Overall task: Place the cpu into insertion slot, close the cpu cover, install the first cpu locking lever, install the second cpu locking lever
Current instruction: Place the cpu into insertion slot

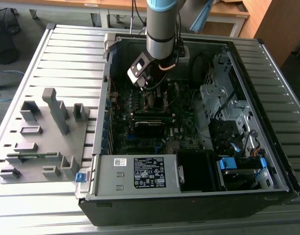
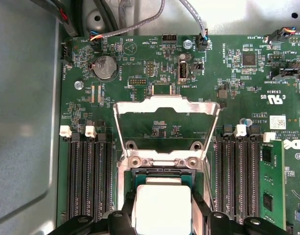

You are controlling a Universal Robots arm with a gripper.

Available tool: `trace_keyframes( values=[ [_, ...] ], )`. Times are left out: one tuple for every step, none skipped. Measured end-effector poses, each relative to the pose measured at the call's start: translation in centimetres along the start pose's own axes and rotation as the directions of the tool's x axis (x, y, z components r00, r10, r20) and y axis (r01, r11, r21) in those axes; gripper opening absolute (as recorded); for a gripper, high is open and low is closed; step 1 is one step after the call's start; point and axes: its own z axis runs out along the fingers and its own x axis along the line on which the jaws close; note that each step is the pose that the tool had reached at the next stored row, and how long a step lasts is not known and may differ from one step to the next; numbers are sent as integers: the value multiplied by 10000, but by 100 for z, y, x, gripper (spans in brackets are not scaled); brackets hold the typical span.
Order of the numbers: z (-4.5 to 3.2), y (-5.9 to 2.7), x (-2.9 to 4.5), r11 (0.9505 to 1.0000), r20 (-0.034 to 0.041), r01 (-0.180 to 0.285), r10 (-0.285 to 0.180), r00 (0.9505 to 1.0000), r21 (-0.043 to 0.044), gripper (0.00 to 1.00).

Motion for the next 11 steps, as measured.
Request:
trace_keyframes(
  values=[
    [-7,0,0,10000,2,0,0,10000,2,53],
    [-15,0,0,10000,3,0,0,10000,2,53],
    [-22,1,0,10000,4,0,0,10000,2,53],
    [-28,1,0,10000,4,0,0,10000,2,53],
    [-29,2,1,10000,3,0,0,10000,1,53],
    [-29,2,1,10000,2,-1,1,10000,0,53],
    [-29,2,1,10000,3,-21,21,10000,-1,53],
    [-30,2,0,10000,7,-76,76,10000,-2,53],
    [-30,2,0,9999,10,-113,113,9999,-2,53],
    [-30,2,0,9999,12,-128,128,9999,-2,53],
    [-30,2,0,9999,13,-140,140,9999,-2,53]
  ],
)
